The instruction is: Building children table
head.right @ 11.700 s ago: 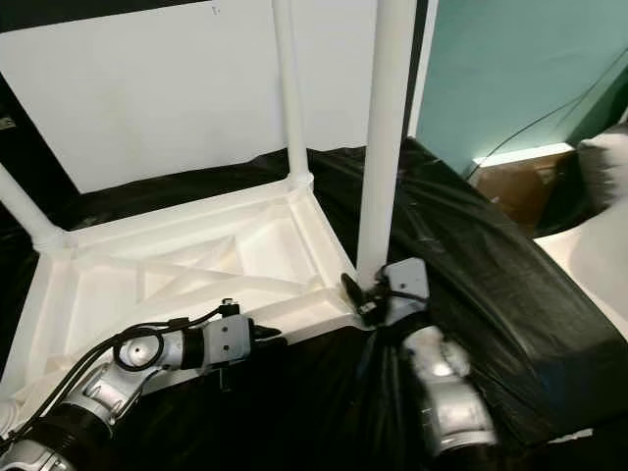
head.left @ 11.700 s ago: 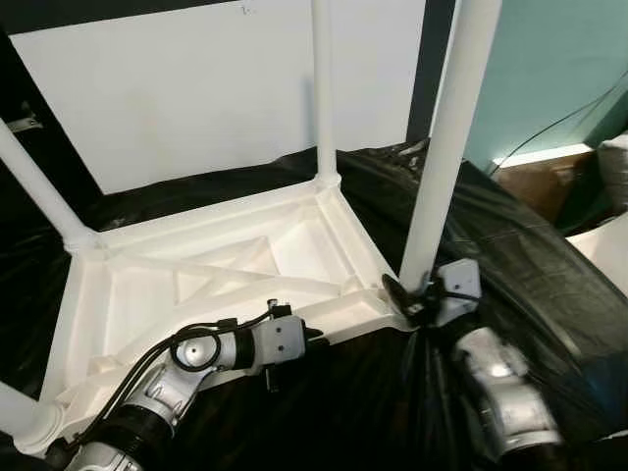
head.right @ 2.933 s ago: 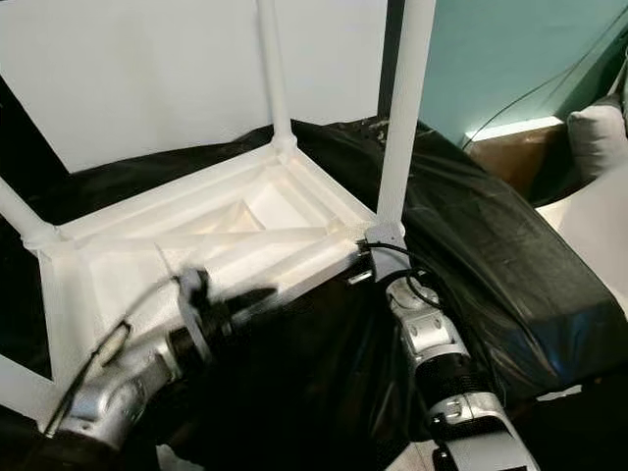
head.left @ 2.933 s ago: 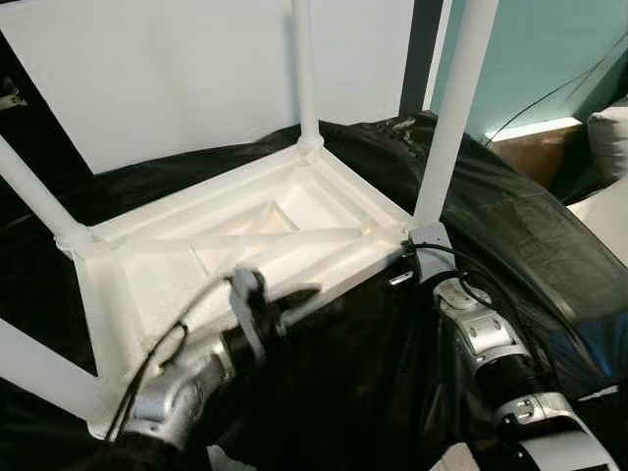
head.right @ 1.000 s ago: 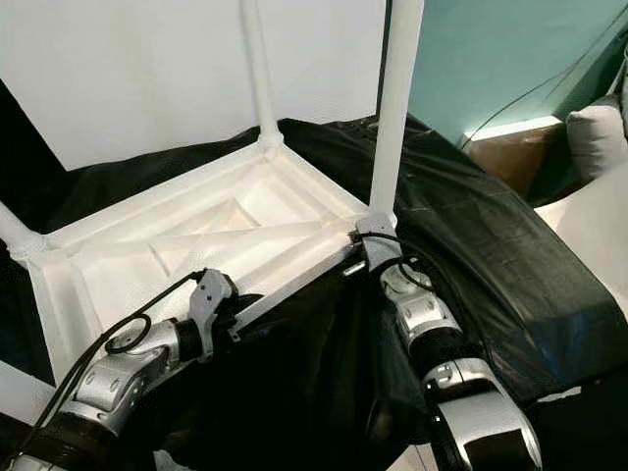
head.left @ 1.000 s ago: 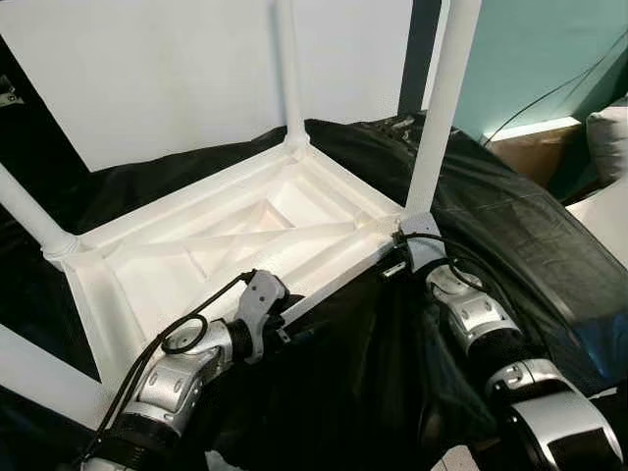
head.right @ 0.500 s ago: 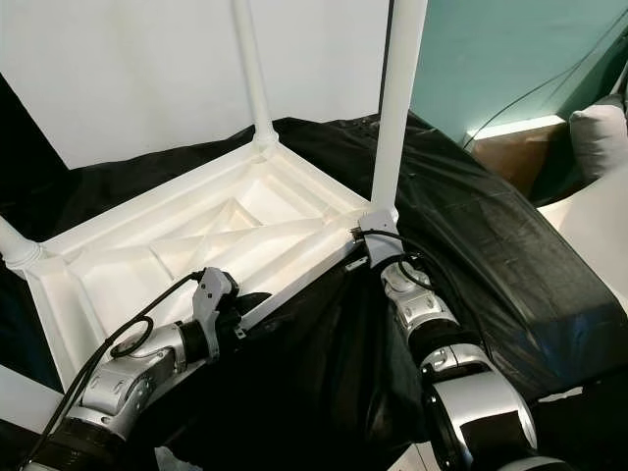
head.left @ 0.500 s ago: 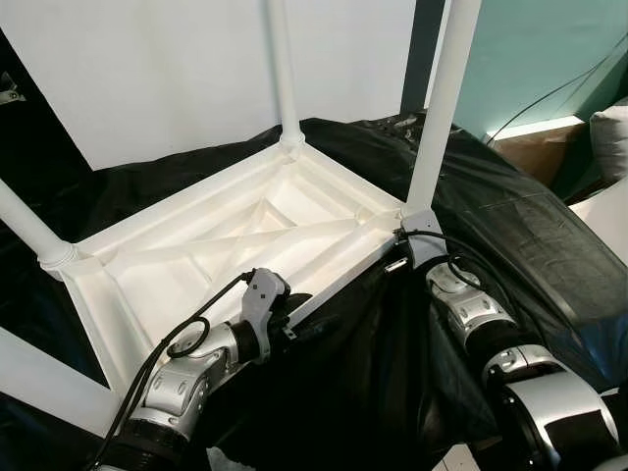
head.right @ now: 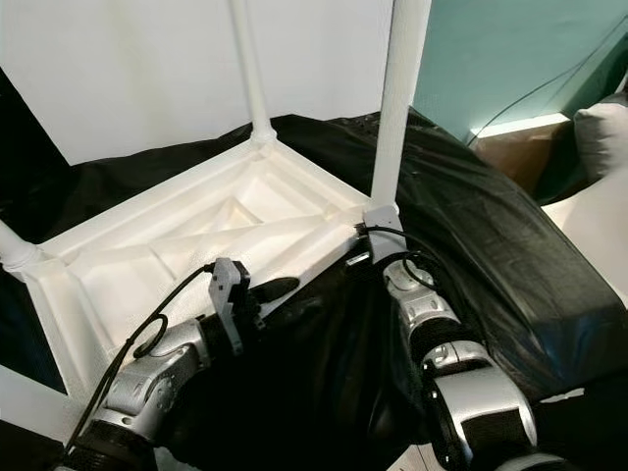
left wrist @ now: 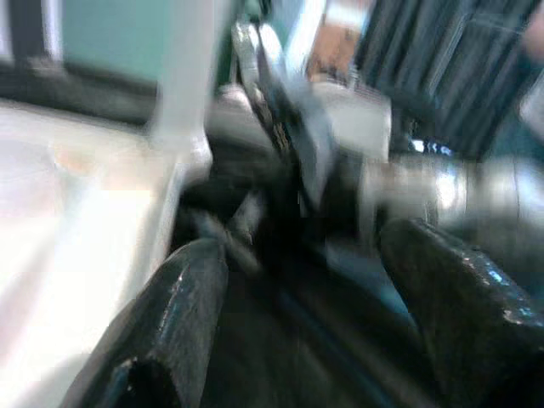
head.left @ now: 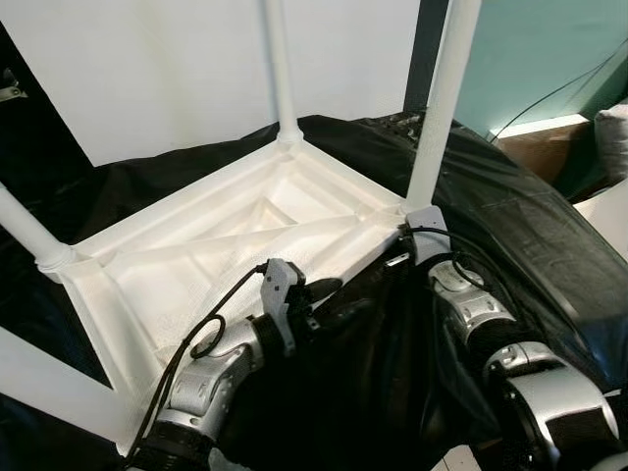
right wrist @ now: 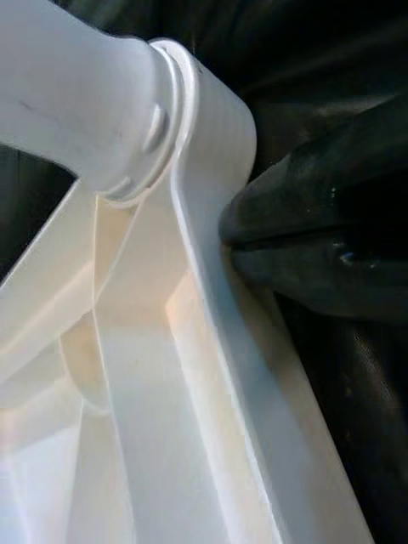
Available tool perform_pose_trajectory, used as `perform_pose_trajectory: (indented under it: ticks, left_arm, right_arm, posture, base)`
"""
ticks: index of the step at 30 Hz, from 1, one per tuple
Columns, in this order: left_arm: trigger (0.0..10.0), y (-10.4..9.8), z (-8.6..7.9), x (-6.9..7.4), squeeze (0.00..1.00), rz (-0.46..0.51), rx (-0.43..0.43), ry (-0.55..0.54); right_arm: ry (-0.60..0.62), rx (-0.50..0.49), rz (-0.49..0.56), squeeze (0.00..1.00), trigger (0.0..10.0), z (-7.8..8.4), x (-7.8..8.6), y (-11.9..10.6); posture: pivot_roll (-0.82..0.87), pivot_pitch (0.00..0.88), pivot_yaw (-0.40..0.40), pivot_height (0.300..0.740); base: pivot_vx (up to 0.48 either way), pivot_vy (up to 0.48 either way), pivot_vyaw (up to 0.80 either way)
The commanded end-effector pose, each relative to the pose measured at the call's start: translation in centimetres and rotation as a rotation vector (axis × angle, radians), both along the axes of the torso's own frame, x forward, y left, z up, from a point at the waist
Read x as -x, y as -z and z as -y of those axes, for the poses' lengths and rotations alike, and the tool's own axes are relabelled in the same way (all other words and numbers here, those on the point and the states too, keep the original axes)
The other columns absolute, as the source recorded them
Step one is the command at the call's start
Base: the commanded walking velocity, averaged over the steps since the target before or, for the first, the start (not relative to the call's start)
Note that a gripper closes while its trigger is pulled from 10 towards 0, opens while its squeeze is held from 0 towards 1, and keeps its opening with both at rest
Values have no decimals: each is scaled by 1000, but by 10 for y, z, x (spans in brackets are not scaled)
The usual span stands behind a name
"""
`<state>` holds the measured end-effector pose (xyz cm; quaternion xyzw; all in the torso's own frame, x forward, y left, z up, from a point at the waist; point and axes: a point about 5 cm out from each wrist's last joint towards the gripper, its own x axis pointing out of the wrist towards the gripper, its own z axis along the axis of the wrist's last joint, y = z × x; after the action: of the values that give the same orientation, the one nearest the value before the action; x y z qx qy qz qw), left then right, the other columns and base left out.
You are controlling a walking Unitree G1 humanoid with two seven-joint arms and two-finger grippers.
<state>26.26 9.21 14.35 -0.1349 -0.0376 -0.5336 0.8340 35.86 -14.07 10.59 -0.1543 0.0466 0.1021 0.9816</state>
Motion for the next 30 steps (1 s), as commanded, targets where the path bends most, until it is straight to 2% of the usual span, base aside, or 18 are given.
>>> perform_pose_trajectory:
  ticks: [1,5,9,14,15,22,26,29,30]
  left_arm:
    - [10000,-8,-7,4,0,34,45,40]
    - [10000,-13,-18,11,0,44,68,62]
    - [10000,-7,-28,22,0,16,50,113]
    - [10000,3,-35,34,0,-10,9,135]
    - [10000,9,-40,40,0,-28,-10,128]
    - [10000,11,-57,57,0,-87,-5,115]
    - [10000,13,-62,64,0,-109,-11,110]
    - [10000,20,-72,77,0,-151,-39,100]
    - [10000,20,-72,77,0,-151,-39,100]
  right_arm:
    - [-1,-30,20,0,10000,-5,4,-1]
    - [17,-48,19,0,10000,-5,19,8]
    - [30,-52,4,0,10000,-4,29,15]
    - [52,-40,11,0,10000,-1,29,13]
    - [53,-26,27,0,10000,0,27,8]
    - [28,-17,41,0,10000,-5,21,-3]
    - [23,-16,37,0,10000,-6,20,-3]
    - [6,-12,27,0,10000,-10,20,-2]
    - [6,-12,27,0,10000,-10,20,-2]
  posture:
    - [3,0,45,740]
    - [-18,0,53,740]
    - [-25,0,58,740]
    - [-32,7,67,740]
    - [-28,11,68,740]
    - [2,8,55,740]
    - [15,9,48,740]
    - [42,8,35,740]
    - [42,8,35,740]
  base:
    - [0,0,0]
    - [0,0,0]
    - [0,0,0]
    - [0,0,0]
    - [0,0,0]
    - [0,0,0]
    - [0,0,0]
    - [0,0,0]
    - [0,0,0]
